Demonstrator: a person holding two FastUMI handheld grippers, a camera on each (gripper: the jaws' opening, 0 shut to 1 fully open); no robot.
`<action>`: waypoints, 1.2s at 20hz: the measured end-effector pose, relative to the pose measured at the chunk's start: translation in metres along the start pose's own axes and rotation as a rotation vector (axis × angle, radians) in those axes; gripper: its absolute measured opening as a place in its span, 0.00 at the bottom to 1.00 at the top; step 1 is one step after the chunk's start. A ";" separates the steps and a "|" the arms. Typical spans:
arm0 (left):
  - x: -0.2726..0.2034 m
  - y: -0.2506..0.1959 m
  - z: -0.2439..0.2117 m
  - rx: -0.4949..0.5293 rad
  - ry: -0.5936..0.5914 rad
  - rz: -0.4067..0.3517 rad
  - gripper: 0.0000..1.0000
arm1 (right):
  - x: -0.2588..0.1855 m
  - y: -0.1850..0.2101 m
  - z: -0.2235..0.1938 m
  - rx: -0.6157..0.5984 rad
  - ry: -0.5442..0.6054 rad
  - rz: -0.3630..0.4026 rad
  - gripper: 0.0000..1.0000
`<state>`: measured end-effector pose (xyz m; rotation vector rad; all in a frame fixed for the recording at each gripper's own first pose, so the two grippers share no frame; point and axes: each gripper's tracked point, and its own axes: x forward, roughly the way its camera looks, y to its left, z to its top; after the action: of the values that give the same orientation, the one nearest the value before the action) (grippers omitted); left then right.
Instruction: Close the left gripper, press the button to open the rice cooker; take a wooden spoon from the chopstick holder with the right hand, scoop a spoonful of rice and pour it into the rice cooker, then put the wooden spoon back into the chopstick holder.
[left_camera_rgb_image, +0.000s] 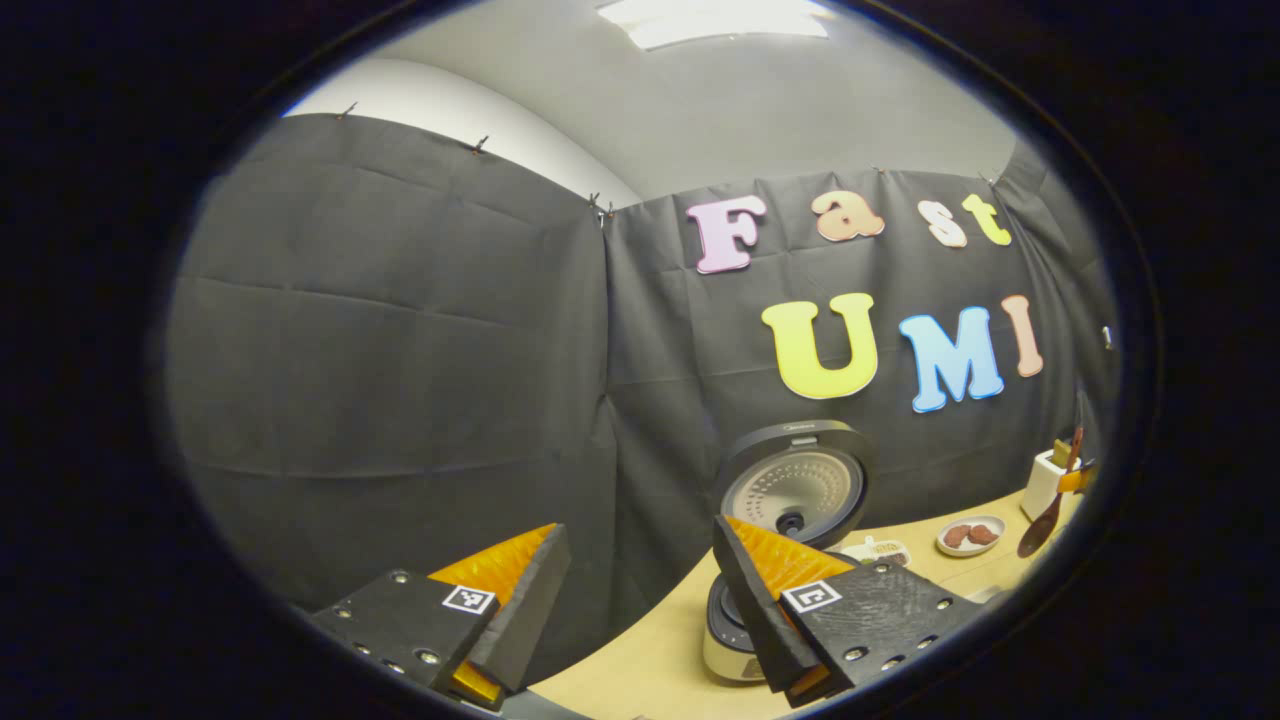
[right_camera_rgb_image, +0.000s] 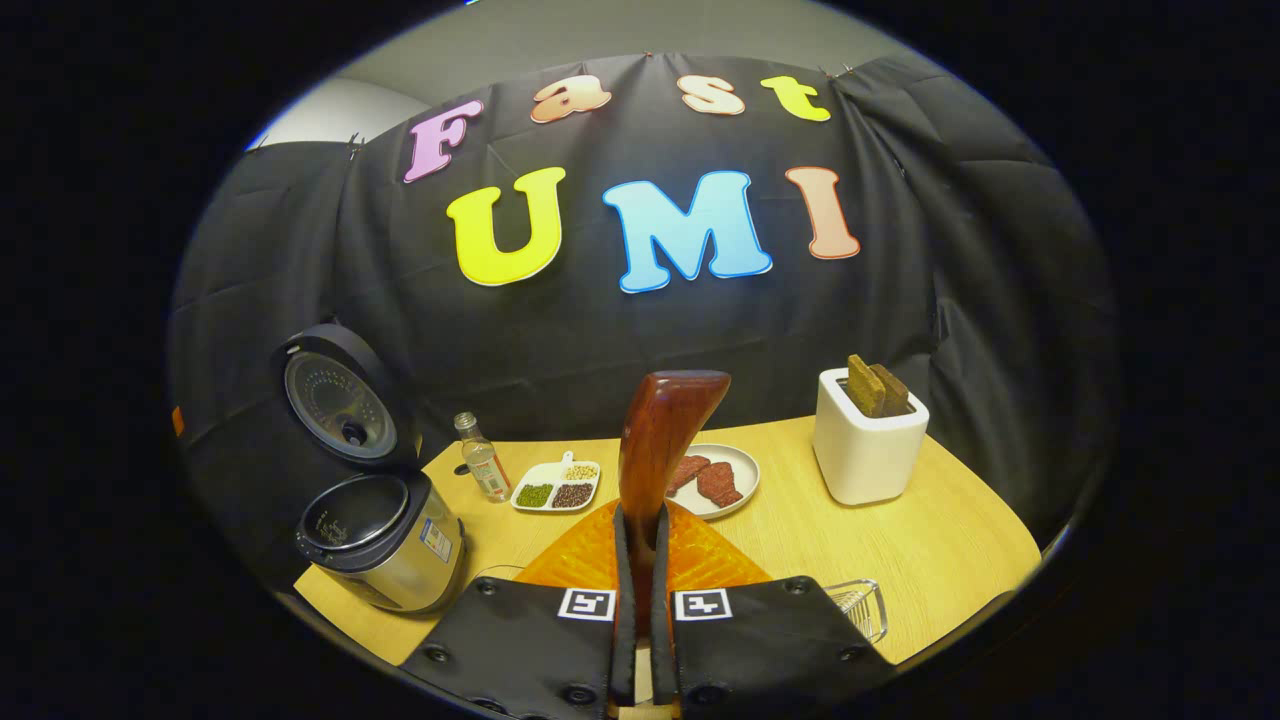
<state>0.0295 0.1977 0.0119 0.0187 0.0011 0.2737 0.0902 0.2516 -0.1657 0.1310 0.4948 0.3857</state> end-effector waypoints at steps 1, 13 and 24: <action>0.004 0.001 -0.003 -0.001 0.002 0.000 0.88 | 0.001 0.005 -0.006 -0.019 0.003 -0.003 0.08; 0.039 0.012 -0.027 0.004 0.031 -0.018 0.87 | 0.027 0.037 -0.072 -0.405 -0.021 -0.105 0.07; 0.038 0.025 -0.040 -0.003 0.050 0.007 0.87 | 0.041 0.068 -0.120 -0.408 0.041 -0.060 0.08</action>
<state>0.0593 0.2327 -0.0277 0.0091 0.0503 0.2814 0.0430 0.3340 -0.2736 -0.2865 0.4504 0.4235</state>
